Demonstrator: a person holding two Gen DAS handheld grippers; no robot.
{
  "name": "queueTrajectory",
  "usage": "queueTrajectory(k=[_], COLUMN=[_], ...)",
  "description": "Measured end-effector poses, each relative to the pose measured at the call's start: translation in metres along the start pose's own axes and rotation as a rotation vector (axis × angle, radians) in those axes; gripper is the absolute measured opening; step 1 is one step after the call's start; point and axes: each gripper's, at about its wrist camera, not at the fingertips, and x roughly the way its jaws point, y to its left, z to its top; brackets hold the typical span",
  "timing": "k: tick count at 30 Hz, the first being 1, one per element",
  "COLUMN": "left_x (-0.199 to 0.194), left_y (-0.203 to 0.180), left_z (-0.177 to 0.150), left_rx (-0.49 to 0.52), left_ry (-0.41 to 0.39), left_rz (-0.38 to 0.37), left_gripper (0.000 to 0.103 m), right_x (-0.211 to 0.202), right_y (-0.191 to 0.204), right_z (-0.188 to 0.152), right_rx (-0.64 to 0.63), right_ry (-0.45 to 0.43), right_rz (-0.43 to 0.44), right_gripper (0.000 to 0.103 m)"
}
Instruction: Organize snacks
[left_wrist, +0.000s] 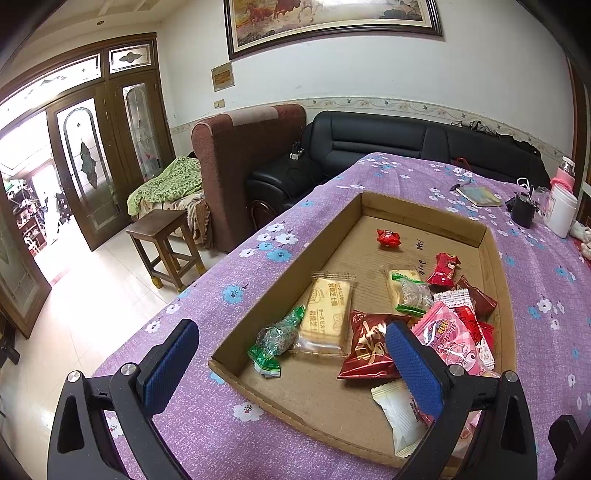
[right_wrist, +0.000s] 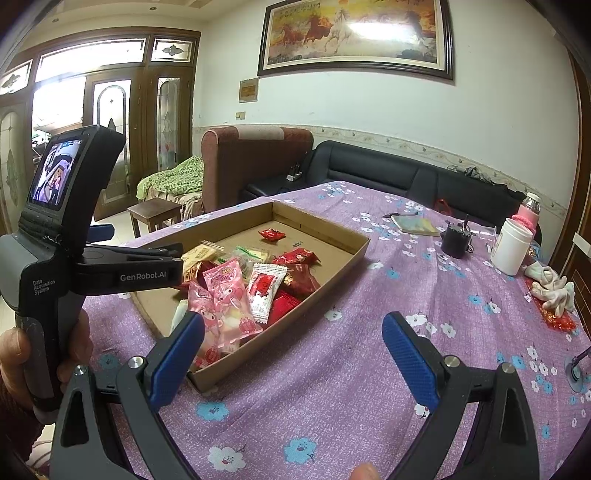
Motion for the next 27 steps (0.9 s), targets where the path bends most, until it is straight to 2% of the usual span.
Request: queueTrajectory(k=[19,27], left_x=[0.0008,-0.0062], left_y=[0.0034,0.0032], left_z=[-0.0007,-0.0011], left_rx=[-0.008,0.011], left_ry=[0.005,-0.036], left_rz=[-0.011,0.016], left_gripper=[0.102,0.102], right_x=[0.0000,0.0003], right_y=[0.0010,0.0001], right_z=[0.0001,0.0000], right_rx=[0.000,-0.001], right_ry=[0.000,0.001], right_rz=[-0.001,-0.001], right_gripper=[0.097,0.097])
